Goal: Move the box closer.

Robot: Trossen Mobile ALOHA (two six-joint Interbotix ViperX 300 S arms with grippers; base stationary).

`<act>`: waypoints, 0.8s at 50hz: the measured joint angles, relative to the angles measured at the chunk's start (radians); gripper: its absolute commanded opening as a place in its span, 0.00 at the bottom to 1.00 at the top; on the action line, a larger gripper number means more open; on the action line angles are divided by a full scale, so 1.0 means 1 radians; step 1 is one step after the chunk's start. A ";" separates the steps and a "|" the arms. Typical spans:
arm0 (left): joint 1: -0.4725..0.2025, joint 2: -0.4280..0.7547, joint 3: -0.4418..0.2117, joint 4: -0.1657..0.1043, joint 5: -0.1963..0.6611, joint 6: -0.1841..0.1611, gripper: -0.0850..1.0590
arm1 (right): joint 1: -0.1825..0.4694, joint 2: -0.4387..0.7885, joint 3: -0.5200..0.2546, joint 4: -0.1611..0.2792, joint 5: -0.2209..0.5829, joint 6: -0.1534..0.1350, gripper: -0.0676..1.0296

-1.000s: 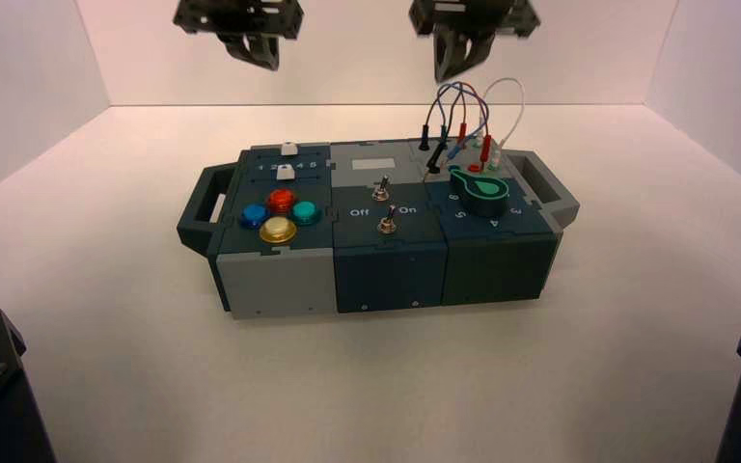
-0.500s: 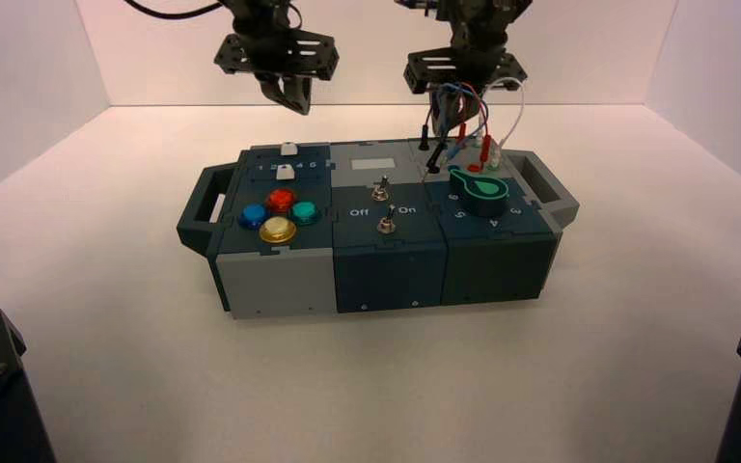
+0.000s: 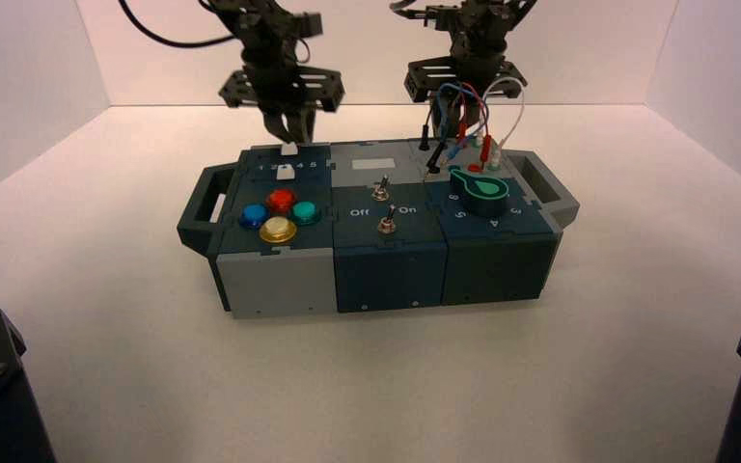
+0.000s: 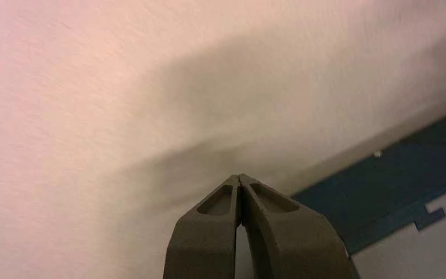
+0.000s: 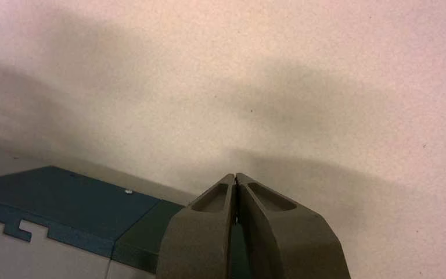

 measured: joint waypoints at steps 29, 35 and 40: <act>-0.015 -0.025 0.041 -0.003 0.083 0.005 0.05 | 0.002 -0.049 0.083 0.005 0.018 -0.002 0.04; -0.026 -0.038 0.063 -0.003 0.098 0.015 0.05 | 0.012 -0.072 0.110 0.017 0.020 -0.003 0.04; -0.031 -0.046 0.077 -0.003 0.101 0.017 0.05 | 0.026 -0.081 0.121 0.023 0.021 -0.003 0.04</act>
